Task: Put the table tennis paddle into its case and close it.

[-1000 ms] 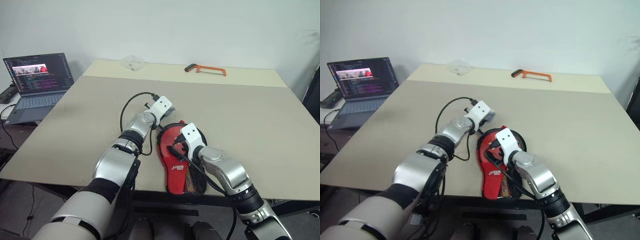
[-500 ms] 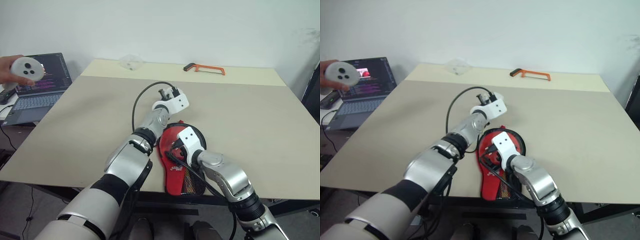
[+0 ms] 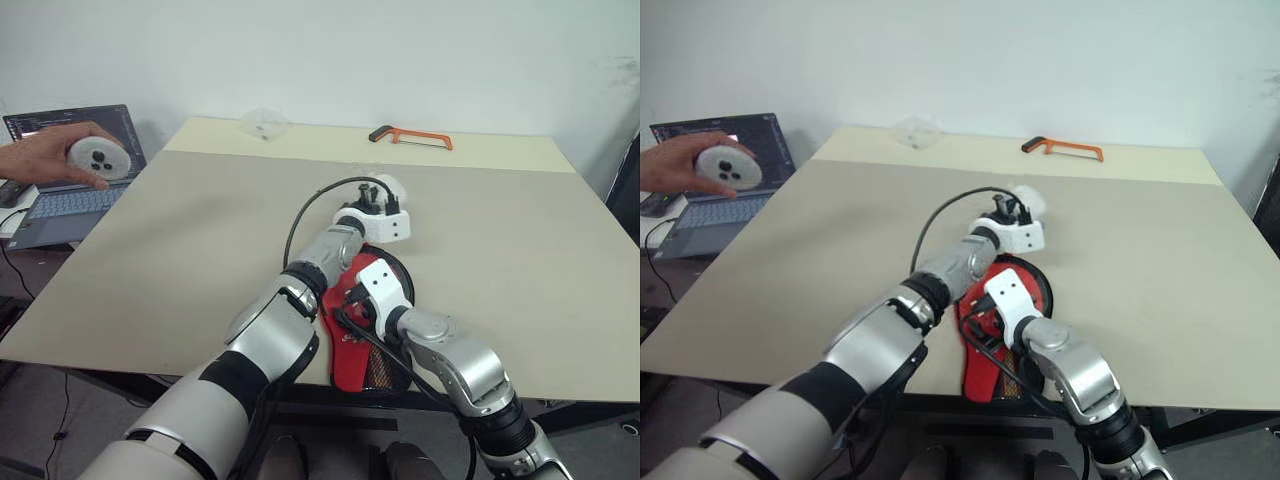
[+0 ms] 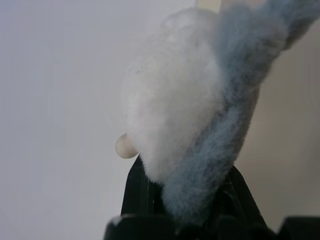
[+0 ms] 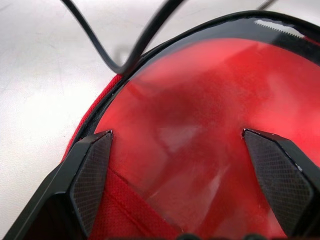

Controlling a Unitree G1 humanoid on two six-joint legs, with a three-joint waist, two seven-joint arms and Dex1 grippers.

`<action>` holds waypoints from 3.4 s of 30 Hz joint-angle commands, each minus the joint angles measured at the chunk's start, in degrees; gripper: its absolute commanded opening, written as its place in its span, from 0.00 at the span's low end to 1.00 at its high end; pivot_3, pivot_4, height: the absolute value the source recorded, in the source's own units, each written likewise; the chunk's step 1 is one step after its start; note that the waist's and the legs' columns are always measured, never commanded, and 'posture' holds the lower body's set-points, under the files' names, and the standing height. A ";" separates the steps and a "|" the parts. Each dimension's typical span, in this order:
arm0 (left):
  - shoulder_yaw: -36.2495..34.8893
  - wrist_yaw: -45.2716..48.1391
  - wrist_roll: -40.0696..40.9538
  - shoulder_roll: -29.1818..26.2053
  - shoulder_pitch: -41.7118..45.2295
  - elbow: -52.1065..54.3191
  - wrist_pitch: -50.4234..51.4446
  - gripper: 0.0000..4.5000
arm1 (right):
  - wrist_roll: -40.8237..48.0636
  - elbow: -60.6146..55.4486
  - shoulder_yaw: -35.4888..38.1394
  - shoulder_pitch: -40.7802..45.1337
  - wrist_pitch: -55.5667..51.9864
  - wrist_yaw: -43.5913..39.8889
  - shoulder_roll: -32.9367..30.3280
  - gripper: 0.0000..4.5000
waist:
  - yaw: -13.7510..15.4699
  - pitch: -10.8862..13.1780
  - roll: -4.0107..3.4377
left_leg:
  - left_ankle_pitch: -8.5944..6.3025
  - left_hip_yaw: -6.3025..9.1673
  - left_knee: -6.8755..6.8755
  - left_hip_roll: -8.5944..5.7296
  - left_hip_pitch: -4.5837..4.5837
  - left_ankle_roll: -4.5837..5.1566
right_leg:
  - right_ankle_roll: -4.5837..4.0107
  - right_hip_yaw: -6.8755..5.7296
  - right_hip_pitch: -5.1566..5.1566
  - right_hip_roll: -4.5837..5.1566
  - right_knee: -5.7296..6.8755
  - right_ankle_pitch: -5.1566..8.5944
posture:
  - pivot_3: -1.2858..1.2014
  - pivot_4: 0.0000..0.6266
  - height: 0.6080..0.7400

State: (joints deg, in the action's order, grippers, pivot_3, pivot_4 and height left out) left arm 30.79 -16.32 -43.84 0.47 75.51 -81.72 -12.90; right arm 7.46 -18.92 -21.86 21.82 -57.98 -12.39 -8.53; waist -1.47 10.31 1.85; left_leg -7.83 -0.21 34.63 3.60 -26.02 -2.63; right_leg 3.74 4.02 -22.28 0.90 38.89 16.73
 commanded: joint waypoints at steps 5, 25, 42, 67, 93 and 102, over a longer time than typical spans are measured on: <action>3.46 -6.19 -3.47 3.98 4.40 2.13 -7.36 0.06 | -0.30 3.70 -1.82 -2.60 -4.42 -0.15 -0.09 1.00 | 0.02 0.00 0.00 | -0.02 0.00 0.00 -0.03 0.00 -0.03 | 0.01 0.00 0.00 0.03 -0.01 0.02 | 0.52 0.24 1.00; 0.39 24.45 1.31 5.83 -0.99 1.47 -3.94 0.27 | -1.91 8.92 -1.62 -0.32 -0.24 -2.24 0.52 1.00 | -0.30 -0.19 0.00 | -0.10 -0.01 0.01 -0.06 0.10 -0.16 | -0.04 -0.03 0.04 0.08 0.03 0.13 | 0.52 0.24 1.00; -17.08 55.32 20.99 -6.65 3.88 5.07 -7.85 0.99 | -0.70 14.66 1.62 7.39 4.93 -10.76 -2.05 1.00 | -0.58 -0.22 -0.01 | -0.06 0.07 -0.09 0.01 0.12 -0.09 | -0.13 0.00 -0.02 -0.05 0.08 0.05 | 0.52 0.24 1.00; -25.81 89.27 49.30 -20.32 -28.54 60.26 37.15 0.99 | 1.84 33.32 16.00 29.07 28.18 -29.24 -25.18 1.00 | -1.68 0.08 -0.11 | -0.07 0.13 -0.38 0.08 0.15 -0.11 | -0.42 -0.02 -0.03 -0.10 0.12 0.16 | 0.52 0.24 1.00; -16.81 64.42 50.95 -13.99 -44.81 79.76 56.19 0.99 | -15.23 95.64 13.83 54.58 50.08 -25.17 -12.14 1.00 | -1.76 0.19 -0.39 | -0.06 0.10 -0.50 0.03 0.31 -0.13 | -0.53 0.03 0.05 -0.06 0.18 0.09 | 0.52 0.24 1.00; -17.01 61.57 52.40 -14.75 -44.44 81.77 58.30 0.99 | -15.33 96.56 16.61 51.57 47.77 -18.68 -8.95 1.00 | -1.77 0.19 -0.39 | -0.06 0.09 -0.50 0.02 0.31 -0.14 | -0.53 0.03 0.05 -0.06 0.18 0.09 | 0.52 0.24 1.00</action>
State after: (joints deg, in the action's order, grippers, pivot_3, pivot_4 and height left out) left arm 13.15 45.96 8.09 -13.80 31.71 -0.32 43.87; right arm -7.91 77.82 -6.56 73.20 -9.73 -32.89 -17.19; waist -3.25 10.50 1.46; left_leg -7.89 -0.11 34.13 3.62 -25.71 -2.77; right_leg 3.21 4.05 -22.23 0.83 39.07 16.82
